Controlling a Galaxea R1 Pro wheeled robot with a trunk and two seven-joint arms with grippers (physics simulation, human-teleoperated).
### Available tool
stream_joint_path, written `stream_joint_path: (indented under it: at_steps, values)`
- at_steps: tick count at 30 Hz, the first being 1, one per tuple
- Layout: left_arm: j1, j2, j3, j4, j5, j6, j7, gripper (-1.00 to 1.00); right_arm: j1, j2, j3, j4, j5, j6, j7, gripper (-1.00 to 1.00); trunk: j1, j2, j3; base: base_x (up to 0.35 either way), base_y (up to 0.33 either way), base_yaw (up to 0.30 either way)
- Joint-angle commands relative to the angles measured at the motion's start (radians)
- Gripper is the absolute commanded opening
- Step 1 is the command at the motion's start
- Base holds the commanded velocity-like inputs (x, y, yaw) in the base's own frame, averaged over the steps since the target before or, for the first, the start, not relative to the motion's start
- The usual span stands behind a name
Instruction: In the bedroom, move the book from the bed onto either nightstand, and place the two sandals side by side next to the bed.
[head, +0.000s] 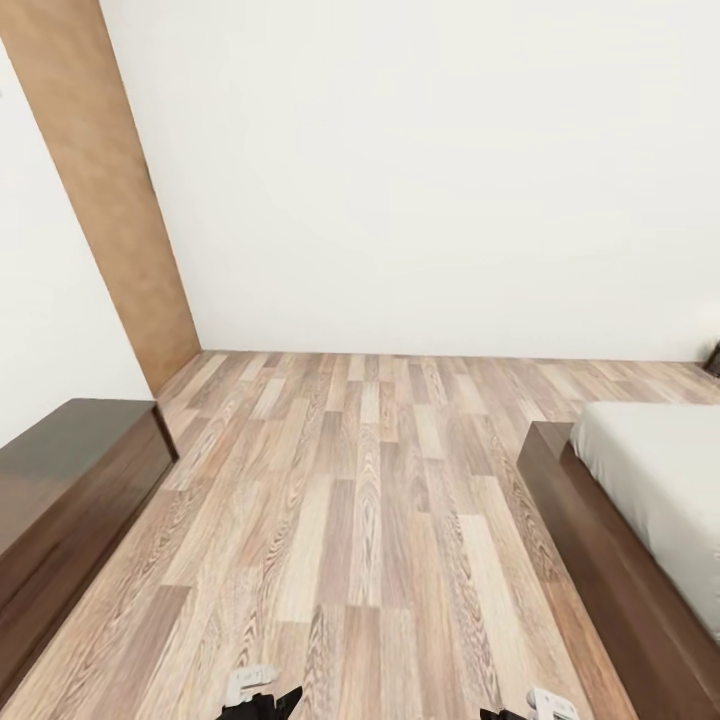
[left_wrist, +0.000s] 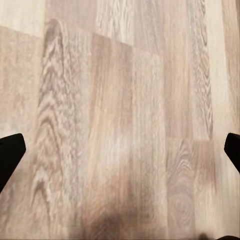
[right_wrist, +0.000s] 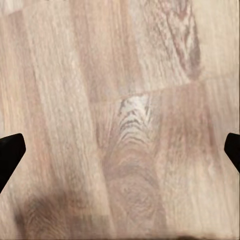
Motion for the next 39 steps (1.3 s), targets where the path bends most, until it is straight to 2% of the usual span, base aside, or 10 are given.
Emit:
stream_joint_path:
  at_steps: [1, 39]
  values:
    - [0.000, 0.000, 0.007, 0.001, -0.002, -0.001, -0.006, 1.00, -0.001, 0.000, -0.002, 0.001, -0.006, 0.001, 0.004, 1.00, 0.000, 0.000, -0.001, 0.000, 0.000, -0.260]
    - [0.000, 0.000, 0.007, 0.001, -0.002, -0.001, -0.006, 1.00, -0.001, 0.000, -0.003, 0.001, -0.006, 0.001, 0.004, 1.00, 0.000, 0.000, -0.015, 0.000, 0.000, -0.254]
